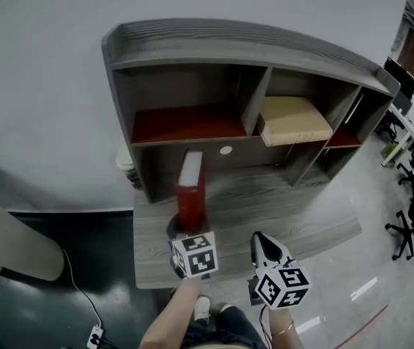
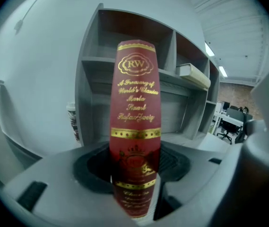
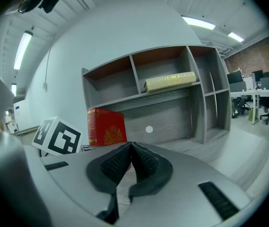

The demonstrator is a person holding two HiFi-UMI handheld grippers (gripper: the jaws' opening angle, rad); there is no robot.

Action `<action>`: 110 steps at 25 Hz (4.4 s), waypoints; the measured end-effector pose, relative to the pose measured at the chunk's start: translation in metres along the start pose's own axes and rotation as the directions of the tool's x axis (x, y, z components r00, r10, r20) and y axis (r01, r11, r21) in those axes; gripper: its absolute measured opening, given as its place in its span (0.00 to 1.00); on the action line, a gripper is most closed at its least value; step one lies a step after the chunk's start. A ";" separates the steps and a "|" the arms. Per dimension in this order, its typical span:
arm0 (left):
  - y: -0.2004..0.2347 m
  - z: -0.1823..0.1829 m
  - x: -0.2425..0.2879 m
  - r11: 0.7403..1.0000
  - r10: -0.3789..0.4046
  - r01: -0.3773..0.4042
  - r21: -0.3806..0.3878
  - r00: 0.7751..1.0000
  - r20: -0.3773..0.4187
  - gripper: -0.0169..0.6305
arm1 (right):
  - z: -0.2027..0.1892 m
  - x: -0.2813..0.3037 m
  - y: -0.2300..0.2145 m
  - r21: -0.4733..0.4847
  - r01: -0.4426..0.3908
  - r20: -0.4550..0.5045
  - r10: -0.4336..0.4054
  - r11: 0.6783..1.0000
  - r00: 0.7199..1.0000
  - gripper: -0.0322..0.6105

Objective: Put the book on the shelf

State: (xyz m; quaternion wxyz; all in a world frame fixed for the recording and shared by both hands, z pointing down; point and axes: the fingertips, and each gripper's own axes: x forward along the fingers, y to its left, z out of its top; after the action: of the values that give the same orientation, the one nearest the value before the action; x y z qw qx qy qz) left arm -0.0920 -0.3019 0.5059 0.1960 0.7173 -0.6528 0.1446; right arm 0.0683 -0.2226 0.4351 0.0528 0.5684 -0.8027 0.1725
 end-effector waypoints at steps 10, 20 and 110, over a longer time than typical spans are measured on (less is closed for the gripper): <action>-0.003 0.010 0.036 0.997 0.062 -0.062 -0.035 0.998 0.004 0.39 | 0.007 0.029 -0.006 0.005 -0.030 -0.010 0.030 1.000 0.999 0.06; -0.008 0.027 0.072 0.992 0.115 -0.113 -0.047 0.993 0.021 0.39 | 0.015 0.052 -0.031 0.005 -0.045 -0.023 0.046 0.999 0.999 0.06; -0.018 -0.011 -0.013 0.980 -0.167 0.165 0.112 0.986 0.006 0.07 | 0.003 0.017 0.012 0.030 -0.094 0.024 0.093 0.995 0.995 0.06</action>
State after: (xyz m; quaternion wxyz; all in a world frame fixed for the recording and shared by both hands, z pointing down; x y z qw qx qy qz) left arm -0.0745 -0.2840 0.5074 0.1621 0.7801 -0.5832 0.1582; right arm 0.0521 -0.2353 0.4345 0.0271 0.5329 -0.8262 0.1808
